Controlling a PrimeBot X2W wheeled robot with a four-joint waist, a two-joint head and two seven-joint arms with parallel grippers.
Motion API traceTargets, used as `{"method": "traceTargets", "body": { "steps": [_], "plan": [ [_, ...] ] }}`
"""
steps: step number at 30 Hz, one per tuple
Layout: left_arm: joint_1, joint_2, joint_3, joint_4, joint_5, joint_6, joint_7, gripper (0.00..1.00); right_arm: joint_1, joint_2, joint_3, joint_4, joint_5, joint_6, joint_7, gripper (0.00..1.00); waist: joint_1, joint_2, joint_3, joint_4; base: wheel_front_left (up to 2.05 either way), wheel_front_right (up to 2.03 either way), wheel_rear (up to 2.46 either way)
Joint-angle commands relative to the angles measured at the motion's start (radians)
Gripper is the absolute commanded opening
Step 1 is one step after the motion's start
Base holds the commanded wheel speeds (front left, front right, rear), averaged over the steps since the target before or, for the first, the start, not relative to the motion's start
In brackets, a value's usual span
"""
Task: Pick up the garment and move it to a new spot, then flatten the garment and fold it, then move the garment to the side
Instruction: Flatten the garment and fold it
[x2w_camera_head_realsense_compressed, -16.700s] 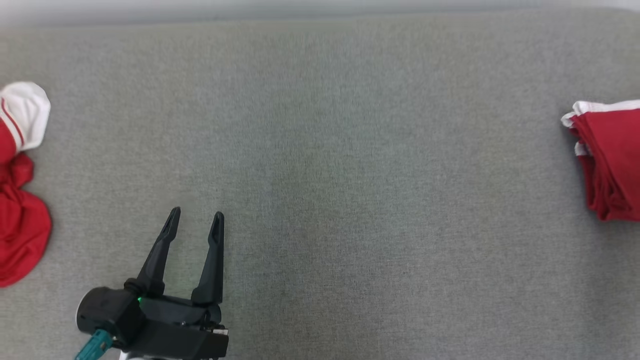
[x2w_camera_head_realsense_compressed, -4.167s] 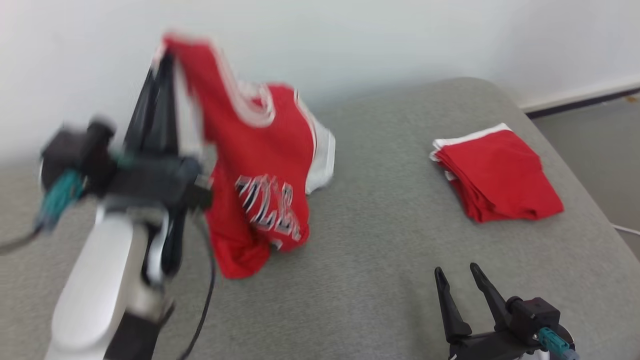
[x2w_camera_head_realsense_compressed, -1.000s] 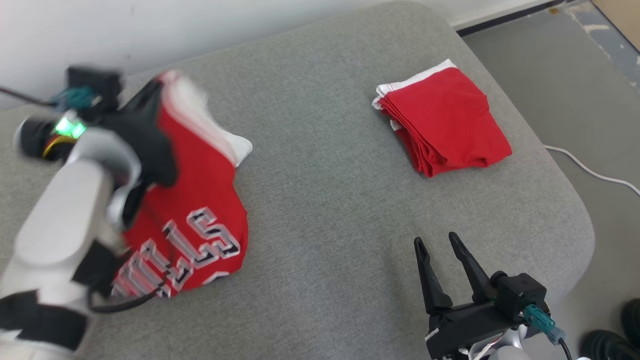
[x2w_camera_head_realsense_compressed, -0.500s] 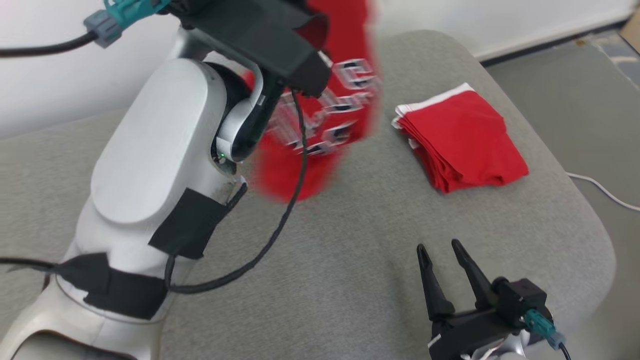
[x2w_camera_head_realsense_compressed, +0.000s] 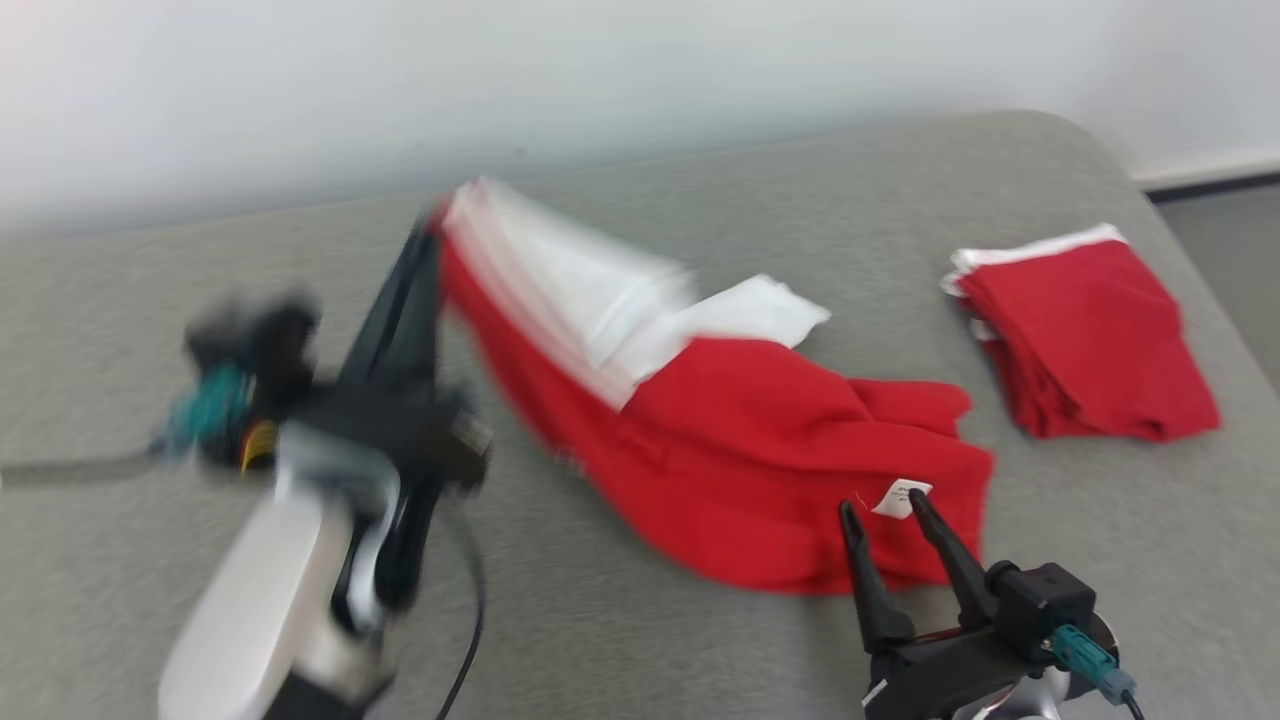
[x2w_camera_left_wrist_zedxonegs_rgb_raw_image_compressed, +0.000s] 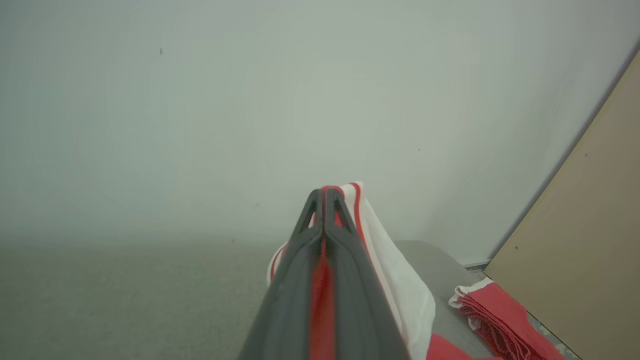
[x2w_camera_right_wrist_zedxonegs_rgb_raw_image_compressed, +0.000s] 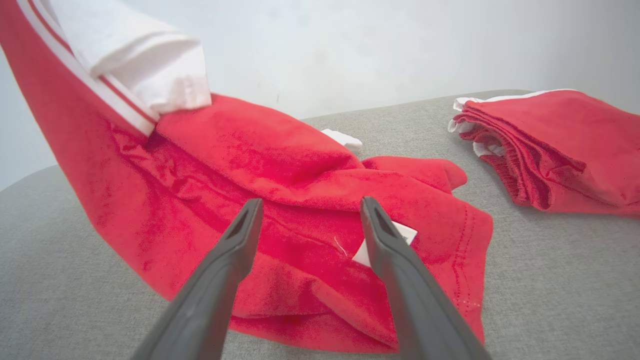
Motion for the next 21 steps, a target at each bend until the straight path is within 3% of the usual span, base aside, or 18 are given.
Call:
{"method": "traceTargets", "body": {
  "steps": [1,5,10,16,18,21],
  "plan": [
    [0.050,0.008,0.016,0.017,-0.023,0.008,-0.016,0.00,0.000,0.000,0.004,-0.002,-0.008,-0.002,0.004,1.00,0.0001,0.0000,-0.008,0.068,0.00,0.00,0.00],
    [0.192,0.013,0.073,0.113,-0.082,0.019,-0.066,0.00,0.002,0.000,0.008,-0.007,-0.012,-0.002,0.013,1.00,0.0001,0.0000,-0.014,0.097,0.00,0.00,0.00],
    [0.282,-0.005,0.128,0.209,-0.145,0.001,-0.122,0.00,0.007,-0.001,0.005,-0.022,-0.023,-0.002,0.029,1.00,0.0001,0.0000,-0.026,0.115,0.00,0.00,0.00],
    [0.343,-0.037,0.181,0.259,-0.194,-0.057,-0.161,0.00,0.018,0.000,0.001,-0.029,-0.031,-0.002,0.039,1.00,0.0001,0.0000,-0.041,0.123,0.00,0.00,0.00],
    [0.363,-0.047,0.199,0.277,-0.207,-0.065,-0.168,0.97,0.023,0.000,0.000,-0.031,-0.033,-0.002,0.040,1.00,0.0001,0.0000,-0.046,0.124,0.00,0.00,0.00],
    [0.383,-0.049,0.214,0.287,-0.204,-0.062,-0.170,1.00,0.026,0.000,0.000,-0.034,-0.034,-0.002,0.044,1.00,0.0001,0.0000,-0.052,0.123,0.00,0.00,0.00]
  ]
}}
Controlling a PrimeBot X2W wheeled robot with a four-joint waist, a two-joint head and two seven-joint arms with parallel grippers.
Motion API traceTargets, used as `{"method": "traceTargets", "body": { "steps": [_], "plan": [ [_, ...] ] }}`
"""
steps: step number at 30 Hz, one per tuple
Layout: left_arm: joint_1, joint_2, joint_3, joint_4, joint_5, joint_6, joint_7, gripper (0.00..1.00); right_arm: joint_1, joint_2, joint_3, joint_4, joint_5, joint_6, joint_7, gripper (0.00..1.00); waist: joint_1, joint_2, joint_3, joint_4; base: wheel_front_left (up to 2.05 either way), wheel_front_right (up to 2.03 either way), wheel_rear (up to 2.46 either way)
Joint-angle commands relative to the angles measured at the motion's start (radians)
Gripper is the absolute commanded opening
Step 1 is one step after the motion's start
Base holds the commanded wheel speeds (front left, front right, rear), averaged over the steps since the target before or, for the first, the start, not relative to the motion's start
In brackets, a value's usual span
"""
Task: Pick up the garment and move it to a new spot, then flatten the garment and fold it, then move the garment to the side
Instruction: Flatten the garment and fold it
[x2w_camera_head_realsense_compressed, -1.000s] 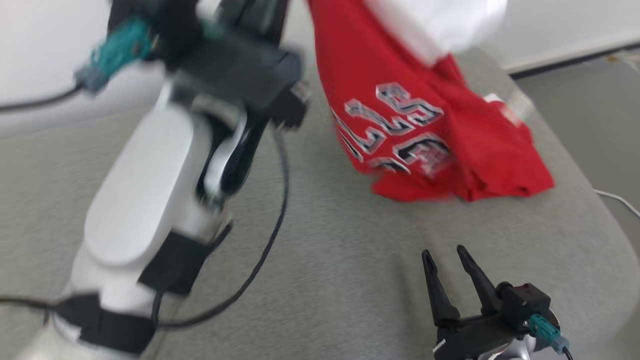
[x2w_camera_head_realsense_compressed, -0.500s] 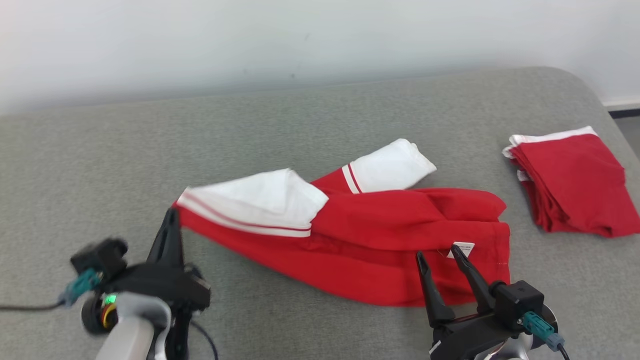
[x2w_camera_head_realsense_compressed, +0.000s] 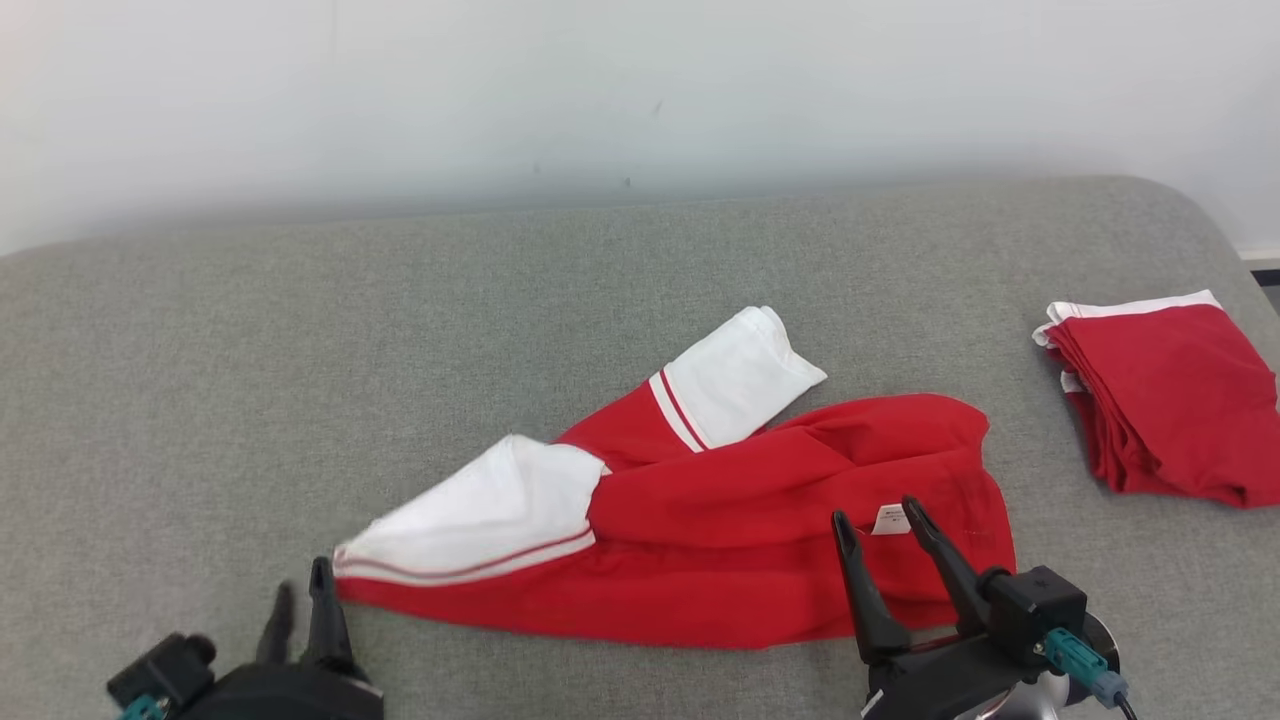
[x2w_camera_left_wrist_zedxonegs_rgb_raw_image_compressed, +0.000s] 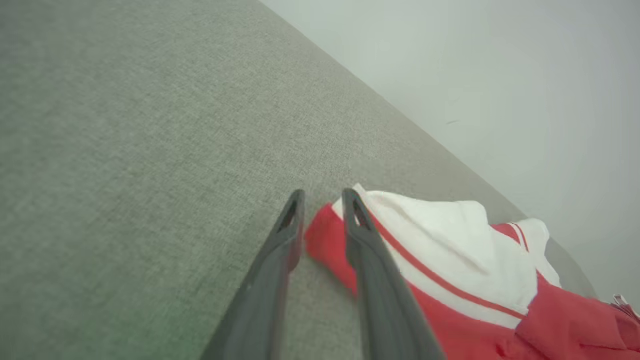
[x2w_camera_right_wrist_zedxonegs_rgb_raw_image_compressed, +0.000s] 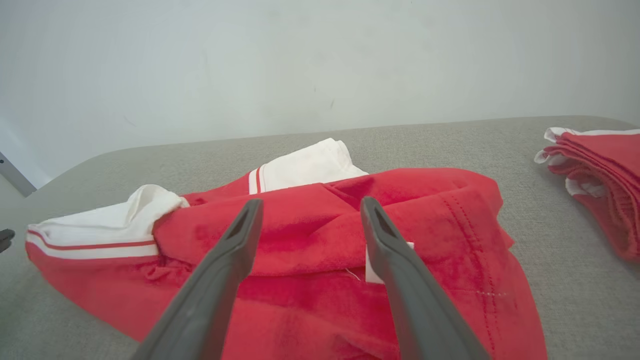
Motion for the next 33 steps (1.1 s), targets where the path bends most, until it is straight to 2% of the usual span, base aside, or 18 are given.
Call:
{"method": "traceTargets", "body": {
  "steps": [1,6,8,10,13,16,20,23,28,30,31,32,33],
  "plan": [
    [0.023,0.004,0.010,0.004,0.008,0.005,-0.007,1.00,0.013,-0.001,-0.002,-0.003,-0.006,-0.002,0.003,1.00,0.0000,0.0000,-0.006,-0.001,0.00,0.00,0.00],
    [0.071,0.063,0.030,-0.018,0.078,0.056,-0.011,1.00,0.024,-0.001,-0.017,-0.034,-0.016,-0.002,0.014,1.00,0.0000,0.0000,-0.018,-0.007,0.00,0.00,0.00],
    [0.077,0.095,0.000,-0.067,0.135,0.039,-0.012,1.00,0.029,-0.001,-0.031,-0.054,-0.028,-0.002,0.017,1.00,0.0000,0.0000,-0.019,-0.009,0.00,0.00,0.00],
    [0.075,0.127,-0.061,-0.121,0.208,0.018,-0.008,1.00,0.032,-0.001,-0.048,-0.075,-0.039,-0.002,0.026,1.00,0.0000,0.0000,-0.019,-0.009,0.00,0.00,0.00],
    [0.036,0.152,-0.178,-0.186,0.315,0.002,0.059,1.00,0.033,-0.001,-0.071,-0.110,-0.048,-0.002,0.043,1.00,0.0000,0.0000,-0.014,-0.008,0.00,0.00,0.00],
    [-0.007,0.167,-0.283,-0.212,0.413,0.004,0.135,1.00,0.034,-0.001,-0.082,-0.132,-0.050,-0.002,0.050,1.00,0.0000,0.0000,-0.004,-0.013,0.00,0.00,0.00],
    [-0.074,0.176,-0.356,-0.182,0.507,0.017,0.192,1.00,0.032,-0.001,-0.078,-0.150,-0.038,-0.002,0.055,1.00,0.0000,0.0000,0.010,-0.028,0.00,0.00,0.00],
    [-0.106,0.179,-0.380,-0.134,0.524,0.004,0.221,1.00,0.027,-0.001,-0.070,-0.148,-0.030,-0.002,0.052,1.00,0.0000,0.0000,0.021,-0.047,0.00,0.00,0.00],
    [-0.165,0.174,-0.412,-0.050,0.573,0.011,0.222,1.00,0.019,-0.001,-0.070,-0.144,-0.026,-0.002,0.043,1.00,0.0000,0.0000,0.041,-0.071,0.00,0.00,0.00],
    [-0.178,0.167,-0.415,-0.027,0.578,0.017,0.215,0.93,0.015,-0.001,-0.068,-0.141,-0.024,-0.002,0.041,1.00,0.0000,0.0000,0.043,-0.078,0.00,0.00,0.00],
    [-0.180,0.165,-0.415,-0.017,0.575,0.018,0.213,0.75,0.014,-0.001,-0.067,-0.139,-0.022,-0.002,0.041,1.00,0.0000,0.0000,0.044,-0.081,0.00,0.00,0.00],
    [-0.184,0.160,-0.410,-0.008,0.567,0.021,0.210,0.66,0.013,-0.001,-0.066,-0.138,-0.021,-0.002,0.040,1.00,0.0000,0.0000,0.044,-0.083,0.00,0.00,0.00],
    [-0.188,0.157,-0.405,-0.001,0.560,0.022,0.209,0.66,0.013,-0.001,-0.066,-0.136,-0.021,-0.002,0.038,1.00,0.0000,0.0000,0.045,-0.085,0.00,0.00,0.00]
  ]
}}
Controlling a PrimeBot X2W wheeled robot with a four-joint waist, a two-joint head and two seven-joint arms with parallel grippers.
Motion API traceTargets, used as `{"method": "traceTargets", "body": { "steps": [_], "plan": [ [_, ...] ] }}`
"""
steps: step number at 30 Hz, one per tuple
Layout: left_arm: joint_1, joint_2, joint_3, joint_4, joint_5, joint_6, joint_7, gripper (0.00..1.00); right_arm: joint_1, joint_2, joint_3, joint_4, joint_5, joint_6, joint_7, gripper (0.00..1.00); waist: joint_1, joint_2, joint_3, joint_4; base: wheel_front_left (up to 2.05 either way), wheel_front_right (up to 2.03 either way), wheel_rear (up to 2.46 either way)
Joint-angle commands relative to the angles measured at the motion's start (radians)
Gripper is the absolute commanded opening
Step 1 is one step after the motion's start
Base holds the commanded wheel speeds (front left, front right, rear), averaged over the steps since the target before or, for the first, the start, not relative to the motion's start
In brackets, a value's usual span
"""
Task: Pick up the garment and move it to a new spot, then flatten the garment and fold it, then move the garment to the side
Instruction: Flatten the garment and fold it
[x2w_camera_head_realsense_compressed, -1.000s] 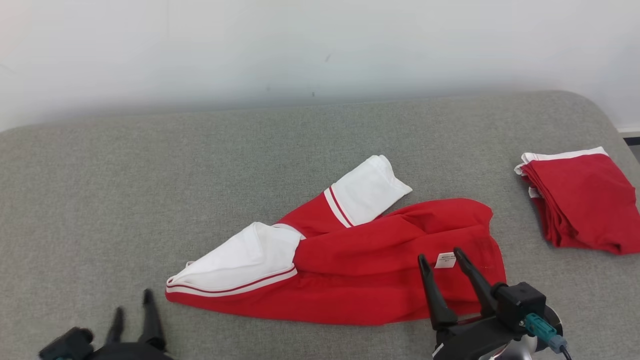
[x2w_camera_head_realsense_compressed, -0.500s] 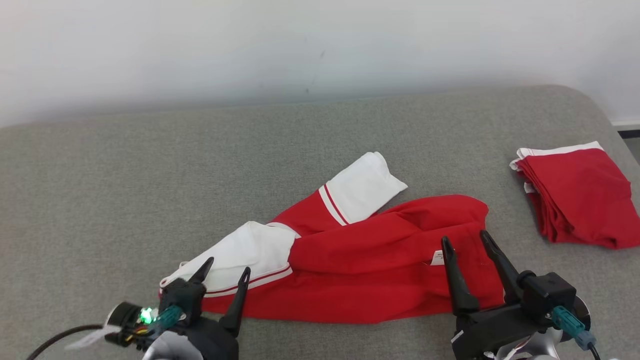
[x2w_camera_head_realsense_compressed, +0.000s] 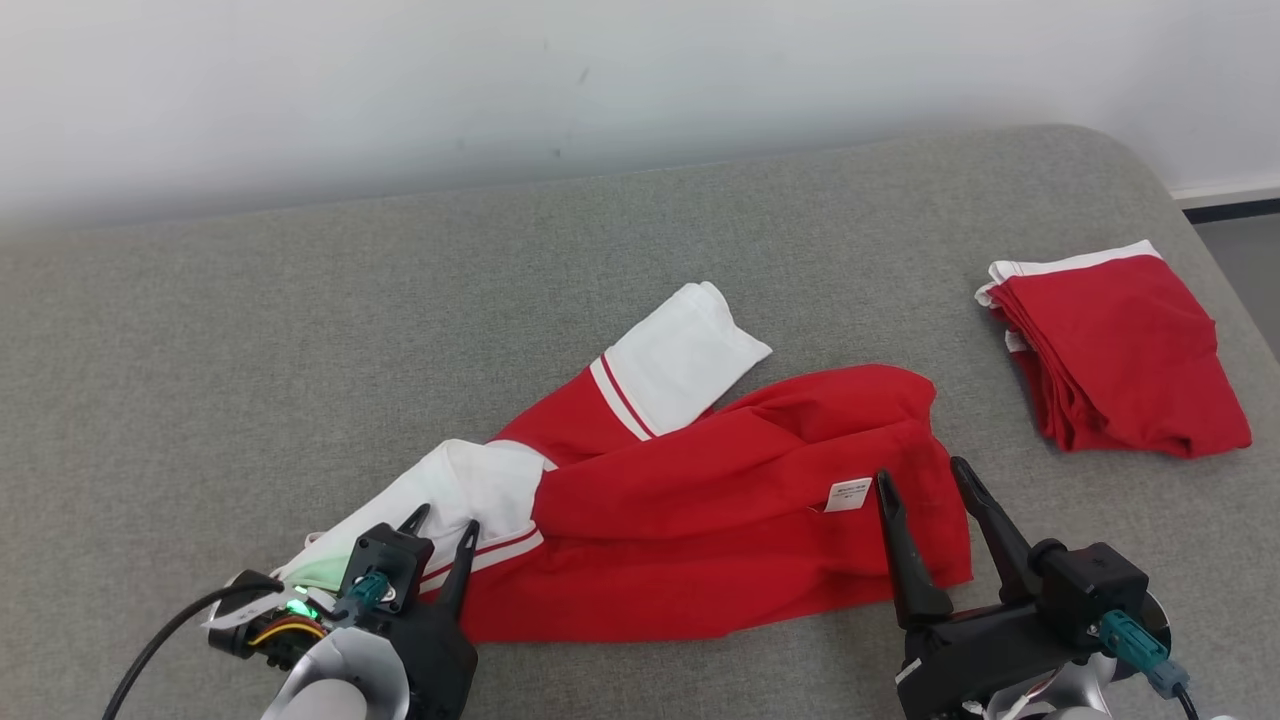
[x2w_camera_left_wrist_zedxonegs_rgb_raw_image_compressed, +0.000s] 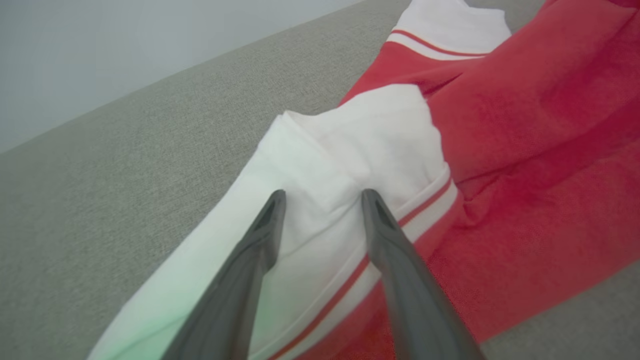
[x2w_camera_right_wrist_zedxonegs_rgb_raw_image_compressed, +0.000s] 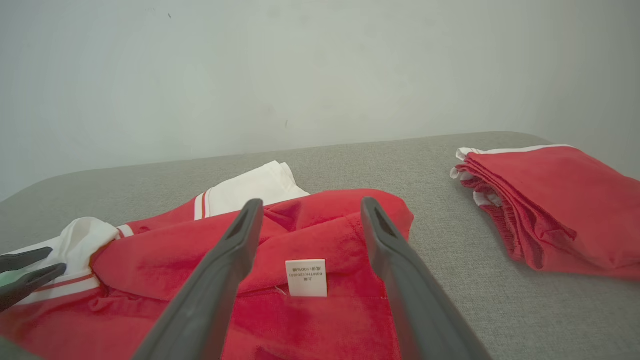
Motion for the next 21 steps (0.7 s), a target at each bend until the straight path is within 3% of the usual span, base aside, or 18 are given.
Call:
{"method": "traceTargets", "body": {
  "steps": [1,4,6,10,12,13,14,16,21],
  "plan": [
    [-0.016,-0.005,0.005,0.012,-0.004,0.004,-0.005,0.68,-0.011,-0.001,0.001,0.001,0.003,-0.002,-0.006,1.00,-0.0001,-0.0001,0.002,-0.005,0.00,0.00,0.00],
    [-0.022,-0.006,0.007,0.025,-0.010,0.003,-0.008,0.65,-0.009,0.000,0.001,0.005,0.007,-0.002,-0.011,1.00,-0.0001,-0.0001,0.002,-0.006,0.00,0.00,0.00],
    [-0.022,-0.008,0.010,0.033,-0.017,0.004,-0.013,0.49,-0.007,-0.001,0.001,0.008,0.008,-0.002,-0.011,1.00,-0.0001,-0.0001,0.001,-0.005,0.00,0.00,0.00],
    [-0.027,-0.013,0.022,0.031,-0.035,0.004,-0.025,0.48,-0.006,0.000,-0.001,0.008,0.009,-0.002,-0.011,1.00,-0.0001,-0.0001,0.002,-0.003,0.00,0.00,0.00],
    [-0.029,-0.012,0.026,0.025,-0.045,0.004,-0.032,0.43,-0.004,-0.001,-0.007,0.008,0.005,-0.002,-0.002,1.00,-0.0001,-0.0001,0.002,0.001,0.00,0.00,0.00],
    [-0.028,-0.013,0.029,0.020,-0.050,0.005,-0.032,0.29,0.000,-0.001,-0.013,0.010,0.004,-0.002,0.009,1.00,-0.0001,-0.0001,0.003,0.002,0.00,0.00,0.00],
    [-0.026,-0.012,0.029,0.017,-0.052,0.005,-0.034,0.24,0.005,-0.001,-0.022,0.016,0.001,-0.002,0.029,1.00,-0.0001,-0.0001,0.003,0.004,0.00,0.00,0.00],
    [-0.020,-0.007,0.032,0.008,-0.057,0.009,-0.037,0.00,0.009,-0.001,-0.045,0.015,-0.014,-0.002,0.076,1.00,-0.0001,-0.0001,0.004,0.007,0.00,0.00,0.00],
    [0.009,-0.004,0.040,-0.023,-0.066,0.018,-0.044,0.00,0.009,0.000,-0.110,-0.007,-0.056,-0.002,0.202,1.00,-0.0001,-0.0001,0.006,0.015,0.00,0.00,0.00]
  ]
}}
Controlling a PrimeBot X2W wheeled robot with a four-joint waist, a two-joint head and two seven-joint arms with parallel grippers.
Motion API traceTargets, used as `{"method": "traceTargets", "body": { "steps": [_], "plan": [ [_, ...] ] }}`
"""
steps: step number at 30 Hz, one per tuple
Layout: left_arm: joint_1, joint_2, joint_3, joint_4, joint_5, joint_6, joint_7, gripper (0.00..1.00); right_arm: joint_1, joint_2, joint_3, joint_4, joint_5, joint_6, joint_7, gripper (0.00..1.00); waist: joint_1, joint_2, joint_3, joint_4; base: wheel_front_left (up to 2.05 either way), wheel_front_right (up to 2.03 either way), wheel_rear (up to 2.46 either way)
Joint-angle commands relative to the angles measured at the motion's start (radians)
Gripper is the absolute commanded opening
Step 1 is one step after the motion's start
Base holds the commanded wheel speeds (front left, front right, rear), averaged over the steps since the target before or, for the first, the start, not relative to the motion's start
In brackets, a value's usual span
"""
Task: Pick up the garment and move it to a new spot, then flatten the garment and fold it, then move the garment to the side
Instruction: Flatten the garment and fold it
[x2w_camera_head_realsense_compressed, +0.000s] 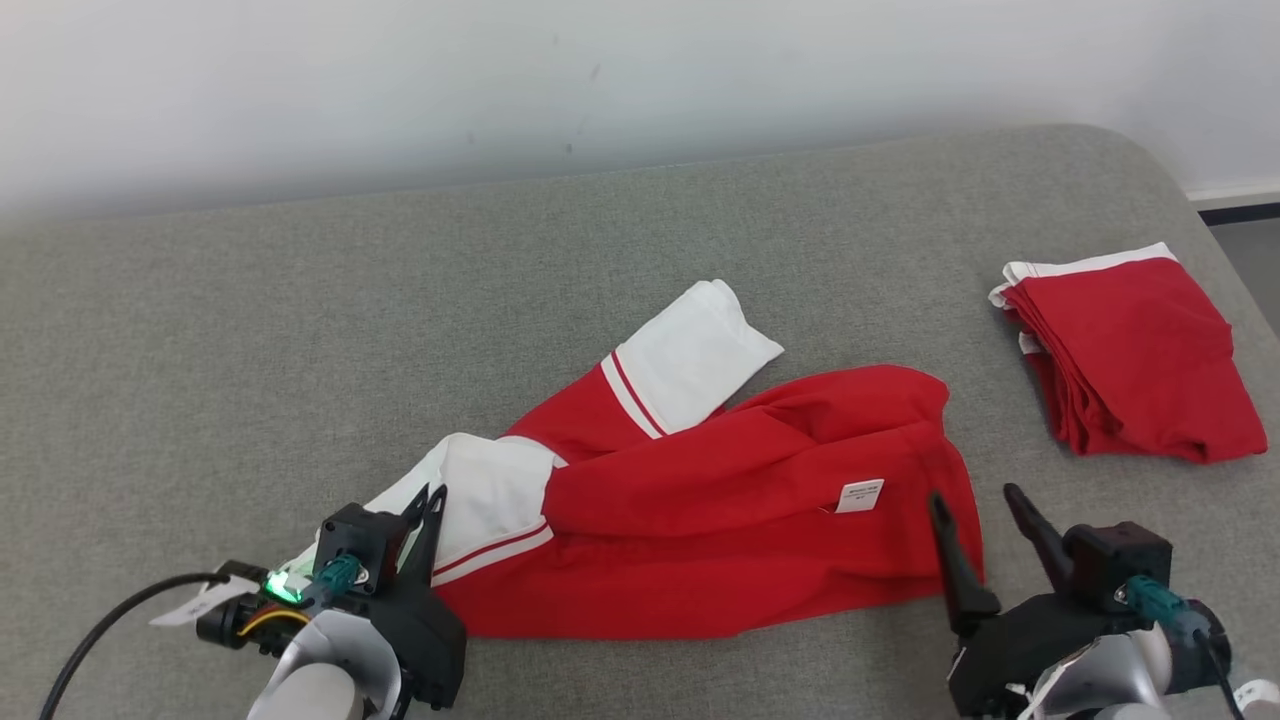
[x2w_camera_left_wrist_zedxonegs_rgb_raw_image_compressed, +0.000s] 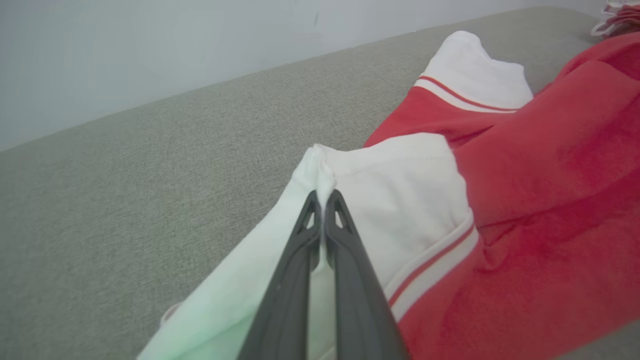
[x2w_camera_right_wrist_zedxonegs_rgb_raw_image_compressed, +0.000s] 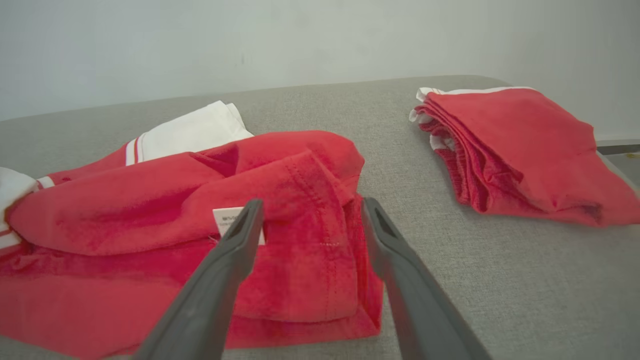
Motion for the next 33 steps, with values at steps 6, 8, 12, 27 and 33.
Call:
{"method": "traceTargets", "body": {
  "steps": [6,8,12,27,33],
  "plan": [
    [0.031,-0.001,0.001,-0.024,-0.013,0.007,-0.003,0.00,-0.033,-0.001,-0.033,0.008,-0.058,-0.002,0.115,1.00,-0.0001,-0.0001,0.004,0.017,0.00,0.00,0.00],
    [0.035,-0.005,-0.002,-0.030,-0.017,0.007,-0.004,0.00,-0.043,-0.001,-0.049,0.024,-0.083,-0.002,0.153,1.00,-0.0001,-0.0001,0.005,0.023,0.00,0.00,0.00],
    [0.035,-0.007,-0.009,-0.036,-0.020,0.003,-0.005,0.00,-0.070,0.000,-0.084,0.048,-0.110,-0.002,0.187,1.00,-0.0001,-0.0001,0.006,0.034,0.00,0.00,0.00],
    [0.032,-0.004,-0.018,-0.040,-0.033,0.011,-0.014,0.00,-0.108,-0.005,-0.081,0.161,-0.106,-0.002,0.189,0.83,-0.0001,-0.0001,0.010,0.051,0.00,0.00,0.00],
    [0.026,-0.004,-0.020,-0.036,-0.039,0.011,-0.017,0.00,-0.128,-0.007,-0.082,0.189,-0.113,-0.002,0.174,0.74,-0.0001,-0.0001,0.012,0.059,0.00,0.00,0.00]
  ]
}}
